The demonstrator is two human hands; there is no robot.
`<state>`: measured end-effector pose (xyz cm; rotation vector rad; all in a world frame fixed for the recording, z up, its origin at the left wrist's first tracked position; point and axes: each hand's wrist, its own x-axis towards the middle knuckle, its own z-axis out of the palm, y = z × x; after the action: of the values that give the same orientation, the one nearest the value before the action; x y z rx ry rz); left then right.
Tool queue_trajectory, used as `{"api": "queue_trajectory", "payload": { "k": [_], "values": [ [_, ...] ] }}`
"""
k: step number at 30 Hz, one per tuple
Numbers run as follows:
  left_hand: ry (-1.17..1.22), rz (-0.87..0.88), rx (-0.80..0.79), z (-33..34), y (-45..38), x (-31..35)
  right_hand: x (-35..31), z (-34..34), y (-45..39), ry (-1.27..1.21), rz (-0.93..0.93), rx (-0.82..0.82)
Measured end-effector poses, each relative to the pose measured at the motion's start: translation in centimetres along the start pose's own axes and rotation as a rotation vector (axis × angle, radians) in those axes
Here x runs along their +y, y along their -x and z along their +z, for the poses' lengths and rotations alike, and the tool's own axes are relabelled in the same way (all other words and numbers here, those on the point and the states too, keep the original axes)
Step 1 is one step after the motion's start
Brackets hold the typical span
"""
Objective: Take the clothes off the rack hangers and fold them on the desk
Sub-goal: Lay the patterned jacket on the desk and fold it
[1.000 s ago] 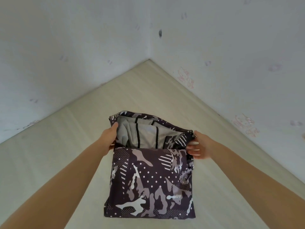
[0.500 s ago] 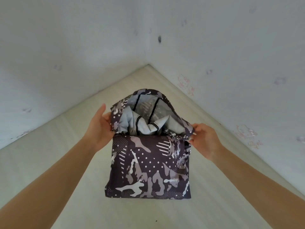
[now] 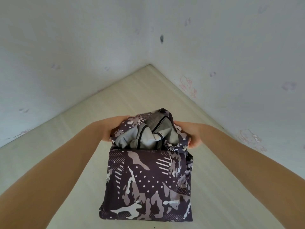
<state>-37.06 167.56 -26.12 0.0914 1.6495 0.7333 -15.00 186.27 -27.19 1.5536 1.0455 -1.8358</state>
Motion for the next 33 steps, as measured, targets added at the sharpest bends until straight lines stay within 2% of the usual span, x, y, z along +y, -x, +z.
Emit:
{"api": "queue_trajectory", "payload": {
  "k": [2,6,9,12,14,16,18,21,23,26,28,31,33],
  "values": [
    [-0.062,0.089,0.047,0.4,0.3,0.3,-0.1,-0.1,-0.4,-0.031,0.019,0.022],
    [-0.039,0.323,-0.044,0.1,1.6,0.7,0.5,-0.7,-1.7,-0.107,-0.009,0.021],
    [-0.022,0.549,0.012,-0.3,2.7,0.3,0.8,-0.3,0.0,-0.057,-0.072,-0.033],
    [0.045,0.698,0.096,-0.9,4.2,0.1,1.1,0.4,2.0,-0.123,-0.242,-0.066],
    [0.148,0.727,0.099,-1.2,5.1,0.2,1.5,0.7,3.0,-0.212,-0.419,-0.082],
    [0.271,0.696,0.025,-1.2,6.3,0.3,2.1,0.6,4.0,-0.305,-0.644,-0.191],
    [0.346,0.666,-0.05,-1.2,7.4,0.4,2.8,0.4,5.1,-0.289,-0.788,-0.274],
    [0.341,0.647,-0.048,-1.3,9.0,0.0,3.8,0.4,6.4,-0.191,-0.899,-0.198],
    [0.218,0.608,-0.081,-1.3,10.1,-0.7,4.5,0.6,7.2,-0.109,-0.934,-0.154],
    [-0.03,0.617,-0.106,-0.9,11.7,-1.6,5.4,0.7,8.1,0.132,-0.83,-0.172],
    [-0.161,0.683,-0.027,-0.5,12.5,-2.2,5.9,1.4,8.6,0.372,-0.74,-0.181],
    [-0.38,0.801,0.135,0.4,13.2,-2.4,6.6,3.3,9.9,0.769,-0.731,-0.046],
    [-0.397,0.874,0.155,1.3,13.6,-2.2,6.7,4.5,10.1,0.87,-0.731,0.038]
  ]
}}
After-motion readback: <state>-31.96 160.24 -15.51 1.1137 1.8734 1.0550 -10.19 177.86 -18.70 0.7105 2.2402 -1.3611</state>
